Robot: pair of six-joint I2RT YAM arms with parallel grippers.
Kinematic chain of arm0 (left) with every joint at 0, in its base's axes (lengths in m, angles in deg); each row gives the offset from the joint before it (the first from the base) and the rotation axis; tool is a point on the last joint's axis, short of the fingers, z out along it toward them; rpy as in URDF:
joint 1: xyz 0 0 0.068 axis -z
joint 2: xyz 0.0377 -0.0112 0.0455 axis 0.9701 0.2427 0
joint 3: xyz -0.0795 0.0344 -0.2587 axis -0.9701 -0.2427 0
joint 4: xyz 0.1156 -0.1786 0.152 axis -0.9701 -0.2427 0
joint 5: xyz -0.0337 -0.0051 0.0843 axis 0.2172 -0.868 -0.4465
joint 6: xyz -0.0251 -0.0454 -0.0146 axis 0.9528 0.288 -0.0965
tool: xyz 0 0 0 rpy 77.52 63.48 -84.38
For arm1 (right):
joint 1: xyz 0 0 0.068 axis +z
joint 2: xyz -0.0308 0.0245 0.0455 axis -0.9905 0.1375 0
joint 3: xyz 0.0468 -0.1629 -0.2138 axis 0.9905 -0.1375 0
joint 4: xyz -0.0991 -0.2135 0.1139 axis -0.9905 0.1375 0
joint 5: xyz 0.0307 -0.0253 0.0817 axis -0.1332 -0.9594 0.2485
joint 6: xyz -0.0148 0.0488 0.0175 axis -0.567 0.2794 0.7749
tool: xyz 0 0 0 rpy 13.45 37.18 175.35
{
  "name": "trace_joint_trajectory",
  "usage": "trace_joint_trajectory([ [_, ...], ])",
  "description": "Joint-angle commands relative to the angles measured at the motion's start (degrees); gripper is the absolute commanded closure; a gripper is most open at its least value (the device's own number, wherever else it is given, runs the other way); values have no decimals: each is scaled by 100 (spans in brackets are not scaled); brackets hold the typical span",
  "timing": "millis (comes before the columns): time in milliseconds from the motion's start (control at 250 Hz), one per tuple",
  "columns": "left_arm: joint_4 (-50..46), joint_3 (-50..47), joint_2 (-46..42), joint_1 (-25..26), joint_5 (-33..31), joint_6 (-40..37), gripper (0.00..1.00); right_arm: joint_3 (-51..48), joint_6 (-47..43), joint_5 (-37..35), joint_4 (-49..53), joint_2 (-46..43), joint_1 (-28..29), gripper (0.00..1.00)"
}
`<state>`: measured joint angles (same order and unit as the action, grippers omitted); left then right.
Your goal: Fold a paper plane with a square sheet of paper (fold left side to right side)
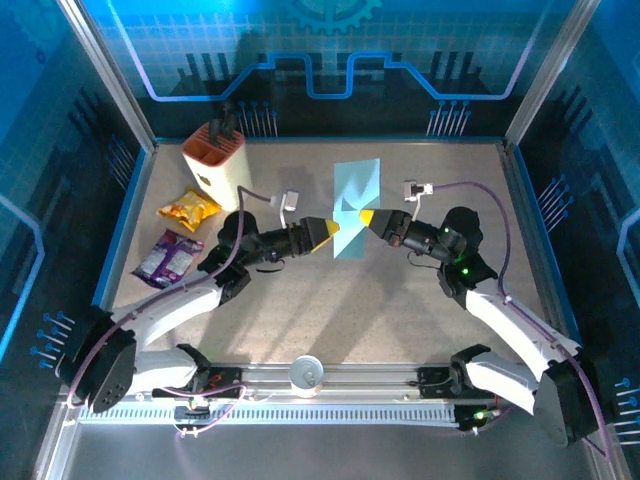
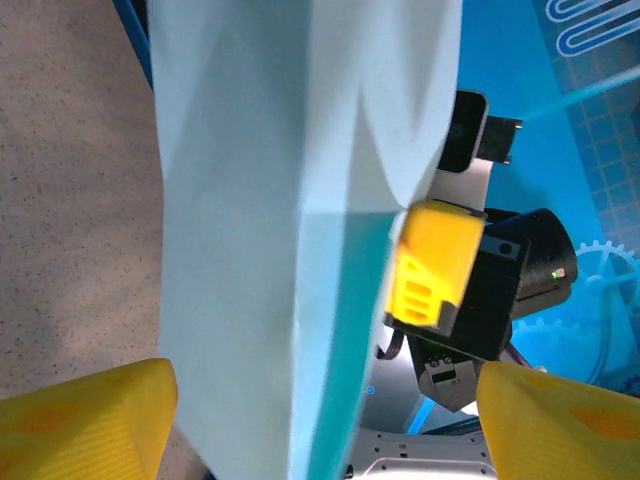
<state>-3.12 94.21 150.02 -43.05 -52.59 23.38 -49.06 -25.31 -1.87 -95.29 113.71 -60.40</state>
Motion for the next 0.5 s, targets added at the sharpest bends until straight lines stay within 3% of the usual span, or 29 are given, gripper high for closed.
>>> trace_joint_trajectory([
  [0,281,303,240,75,137,68,26,150,221,63,-365,65,116,100],
  [200,487,433,383,86,58,120,51,64,346,53,-493,95,132,98],
  [380,405,371,324,84,-126,121,76,25,283,0,-309,99,107,88],
  [495,230,338,218,76,-233,96,85,13,181,3,-59,25,6,79],
])
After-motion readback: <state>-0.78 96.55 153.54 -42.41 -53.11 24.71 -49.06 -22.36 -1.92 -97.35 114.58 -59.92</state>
